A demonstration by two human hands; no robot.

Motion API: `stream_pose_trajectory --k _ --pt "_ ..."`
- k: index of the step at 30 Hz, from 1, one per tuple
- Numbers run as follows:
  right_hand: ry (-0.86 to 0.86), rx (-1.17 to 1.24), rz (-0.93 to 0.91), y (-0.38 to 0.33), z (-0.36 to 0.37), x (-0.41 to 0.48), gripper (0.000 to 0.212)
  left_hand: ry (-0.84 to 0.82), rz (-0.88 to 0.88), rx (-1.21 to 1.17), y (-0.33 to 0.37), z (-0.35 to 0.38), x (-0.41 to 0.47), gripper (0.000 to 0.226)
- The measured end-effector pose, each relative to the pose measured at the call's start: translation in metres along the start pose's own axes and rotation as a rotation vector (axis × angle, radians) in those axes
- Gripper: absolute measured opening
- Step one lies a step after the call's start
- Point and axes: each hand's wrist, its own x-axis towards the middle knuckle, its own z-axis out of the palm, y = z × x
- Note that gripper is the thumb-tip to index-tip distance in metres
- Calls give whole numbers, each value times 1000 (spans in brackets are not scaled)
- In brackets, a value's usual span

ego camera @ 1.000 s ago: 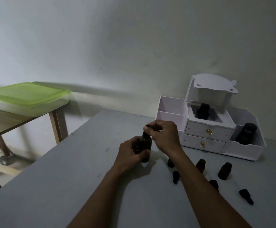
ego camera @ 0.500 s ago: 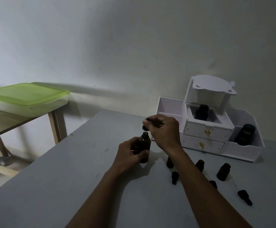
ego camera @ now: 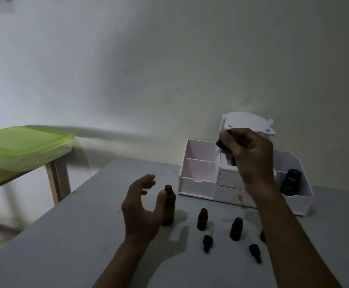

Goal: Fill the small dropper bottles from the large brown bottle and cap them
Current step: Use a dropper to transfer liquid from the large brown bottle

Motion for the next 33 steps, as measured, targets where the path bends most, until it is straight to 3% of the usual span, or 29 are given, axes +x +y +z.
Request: stream_pose_trajectory --k 2,5,8,11,17,33 --pt "-23 1 35 3 -12 3 4 7 81 -52 24 4 -5 22" --pt "-66 24 126 11 -25 9 10 -215 3 -129 43 23 -19 8" --pt "-125 24 196 22 -33 9 8 -511 -241 -95 47 46 -34 34" --pt "-189 -34 212 32 -36 6 7 -643 -441 -41 43 60 -39 59" --pt "-231 -12 298 45 -35 2 6 -657 -600 -76 35 72 -36 57" --pt "-276 -150 319 65 -28 -7 10 -662 -590 -137 30 71 -38 32"
